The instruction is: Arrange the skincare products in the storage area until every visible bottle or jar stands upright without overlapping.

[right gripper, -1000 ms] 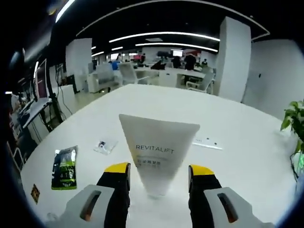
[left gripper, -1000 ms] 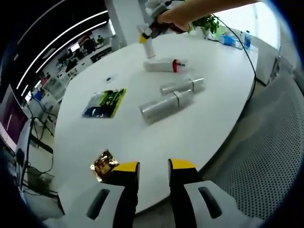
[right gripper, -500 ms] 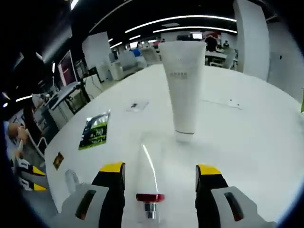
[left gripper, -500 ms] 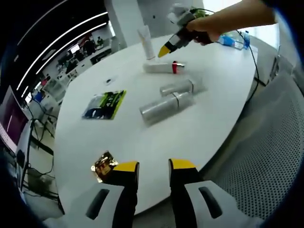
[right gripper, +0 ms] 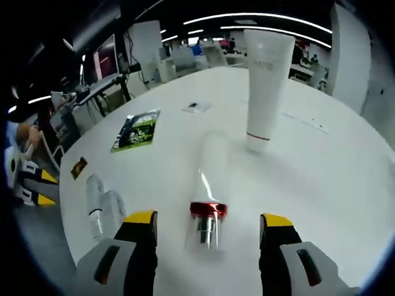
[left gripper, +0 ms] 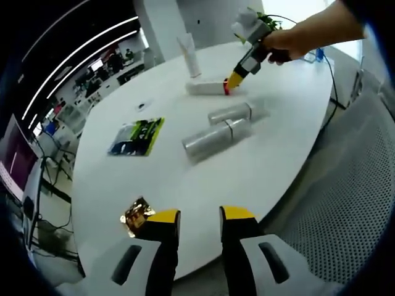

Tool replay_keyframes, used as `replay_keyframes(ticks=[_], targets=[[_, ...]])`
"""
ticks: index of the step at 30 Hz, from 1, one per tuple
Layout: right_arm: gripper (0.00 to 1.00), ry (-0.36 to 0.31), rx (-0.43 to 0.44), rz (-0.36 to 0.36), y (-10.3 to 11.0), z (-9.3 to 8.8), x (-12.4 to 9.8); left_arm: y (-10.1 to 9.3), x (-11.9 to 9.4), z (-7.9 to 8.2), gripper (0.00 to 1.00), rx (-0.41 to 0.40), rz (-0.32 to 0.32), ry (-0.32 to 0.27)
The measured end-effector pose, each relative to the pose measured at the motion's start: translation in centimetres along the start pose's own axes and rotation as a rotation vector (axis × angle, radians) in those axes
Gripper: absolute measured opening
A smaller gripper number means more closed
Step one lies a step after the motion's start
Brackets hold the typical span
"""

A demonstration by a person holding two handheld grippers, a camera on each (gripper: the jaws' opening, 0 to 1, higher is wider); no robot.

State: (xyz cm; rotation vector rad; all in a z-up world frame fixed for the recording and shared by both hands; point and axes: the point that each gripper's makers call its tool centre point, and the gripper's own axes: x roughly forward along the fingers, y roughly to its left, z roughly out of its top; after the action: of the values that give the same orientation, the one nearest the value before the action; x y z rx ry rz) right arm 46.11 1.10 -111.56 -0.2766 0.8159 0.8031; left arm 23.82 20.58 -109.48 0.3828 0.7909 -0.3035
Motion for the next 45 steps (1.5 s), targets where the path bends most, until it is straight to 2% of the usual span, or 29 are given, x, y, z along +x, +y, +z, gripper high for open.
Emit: replay_keyframes(ticks=[8,12,13,16,18,20,24,25,28,31,35,37,39,42,45], targets=[[0.62,0.073,-0.035,0.007,0.7,-1.7,1.2,-0.1,-0.1,0.1,0.20,0.000,-0.006,-0.011],[0.44,0.107,-0.044,-0.016,0.4,-2.0,1.5,-0.4,-0.1,0.3,0.18,0.001,-0.023,-0.021],[0.44,0.106,-0.028,-0.033,0.4,-2.0,1.4,-0.6,0.0,0.4,0.18,0.002,-0.029,-0.024],[0.45,0.137,-0.064,-0.036,0.8,-1.9,1.7,-0.5,-0.1,0.5,0.21,0.004,-0.027,-0.030],[0.40,0.157,-0.066,-0.046,0.4,-2.0,1.7,-0.5,-0.1,0.7,0.23,-0.005,-0.025,-0.040],[0.32,0.206,-0.091,-0.071,-0.2,-2.4,1.7,-0.7,-0.1,0.7,0.23,-0.004,-0.036,-0.042],[0.26,0.209,-0.054,-0.079,-0.6,-2.1,2.2,-1.0,0.0,0.6,0.22,0.005,-0.052,-0.036],[0.25,0.208,-0.029,-0.092,-0.9,-2.1,2.2,-0.8,0.0,0.6,0.23,0.001,-0.050,-0.031],[0.24,0.201,-0.034,-0.097,-0.8,-2.1,2.3,-1.0,-0.1,1.2,0.22,-0.003,-0.057,-0.062],[0.23,0.188,-0.021,-0.098,-1.1,-2.1,2.3,-1.5,0.0,0.9,0.22,0.010,-0.076,-0.048],[0.23,0.205,-0.019,-0.093,-1.1,-2.0,2.4,-1.5,0.0,1.0,0.23,0.005,-0.082,-0.050],[0.22,0.230,0.037,-0.083,-0.8,-2.1,2.2,-1.5,-0.1,1.3,0.25,0.004,-0.084,-0.063],[0.22,0.222,0.023,-0.076,-0.4,-1.8,1.5,-1.6,0.0,1.3,0.24,0.007,-0.091,-0.066],[0.22,0.254,-0.018,-0.048,-0.2,-2.0,1.0,-1.8,0.3,0.9,0.25,0.003,-0.102,-0.041],[0.22,0.237,-0.029,-0.034,-0.2,-1.0,0.1,-2.0,0.1,1.1,0.24,0.008,-0.108,-0.053]])
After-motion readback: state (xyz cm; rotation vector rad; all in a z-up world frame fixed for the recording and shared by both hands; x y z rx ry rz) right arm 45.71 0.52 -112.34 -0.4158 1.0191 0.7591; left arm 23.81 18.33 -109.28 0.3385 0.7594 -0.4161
